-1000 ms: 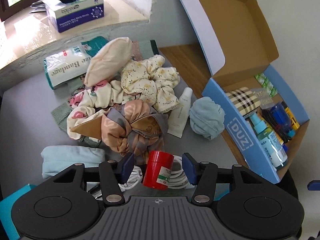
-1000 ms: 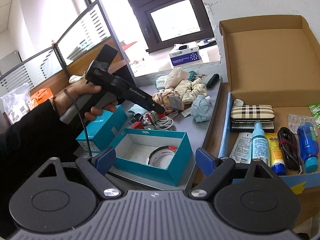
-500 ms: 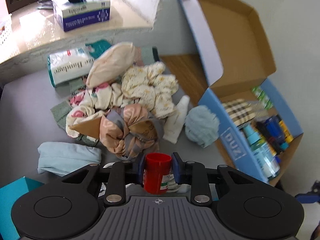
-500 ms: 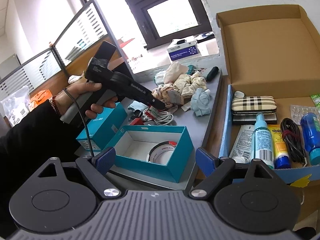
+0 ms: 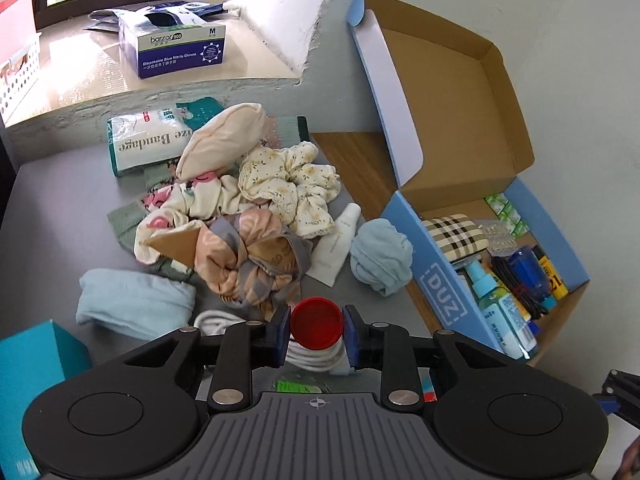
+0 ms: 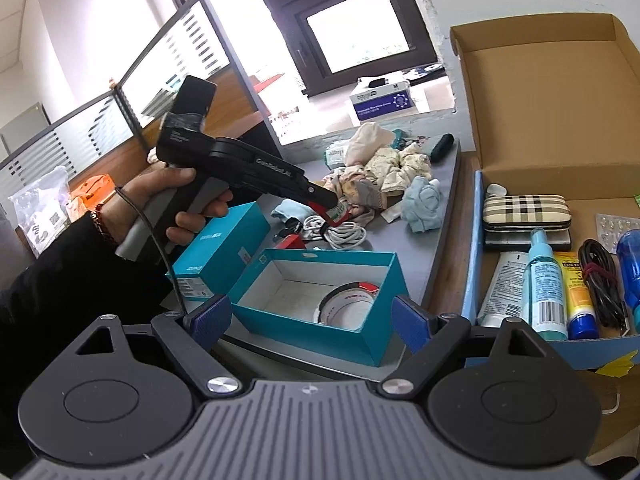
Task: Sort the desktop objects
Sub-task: 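Carry the red cup with the left gripper over the teal box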
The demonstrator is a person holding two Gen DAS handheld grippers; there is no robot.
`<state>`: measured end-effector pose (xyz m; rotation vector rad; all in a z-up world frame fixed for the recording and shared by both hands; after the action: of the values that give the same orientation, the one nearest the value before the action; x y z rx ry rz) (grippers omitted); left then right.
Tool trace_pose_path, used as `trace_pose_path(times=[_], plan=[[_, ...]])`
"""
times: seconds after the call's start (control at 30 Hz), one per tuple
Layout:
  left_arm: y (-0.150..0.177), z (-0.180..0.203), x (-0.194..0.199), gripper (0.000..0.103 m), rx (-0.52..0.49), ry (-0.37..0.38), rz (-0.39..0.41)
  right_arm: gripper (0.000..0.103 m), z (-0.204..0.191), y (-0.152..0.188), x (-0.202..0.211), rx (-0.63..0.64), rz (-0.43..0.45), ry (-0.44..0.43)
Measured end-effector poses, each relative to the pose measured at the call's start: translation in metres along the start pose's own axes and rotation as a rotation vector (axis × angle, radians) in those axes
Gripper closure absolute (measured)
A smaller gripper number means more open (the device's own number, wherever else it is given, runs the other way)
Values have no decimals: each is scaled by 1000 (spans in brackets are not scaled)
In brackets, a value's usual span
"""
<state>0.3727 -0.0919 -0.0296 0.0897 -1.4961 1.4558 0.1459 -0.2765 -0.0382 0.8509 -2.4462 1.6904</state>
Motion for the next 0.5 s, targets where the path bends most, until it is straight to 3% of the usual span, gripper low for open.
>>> trace_pose_path(times=[0.17,0.4,0.5], plan=[[10,21,28,73,-52,50,35,16,-2,1,-5,30,-4,5],[31,49,50,73,-80,140,41,48,9,-7,-12,40,1,41],[40,59,53,73,-93,174,32,49,15,-15,-12,48,9,63]])
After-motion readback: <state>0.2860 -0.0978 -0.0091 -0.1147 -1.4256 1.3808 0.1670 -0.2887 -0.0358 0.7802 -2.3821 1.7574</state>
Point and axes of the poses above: each gripper's, at about its wrist camera, not at the fingertips, and x roughly against the way its jaws point, z to its right, y to its underside, the point moved 2 cm from there along -x, roughly the way its jaws point, and after that the axes turned 10 degrees about z, right-handed, at the moved point
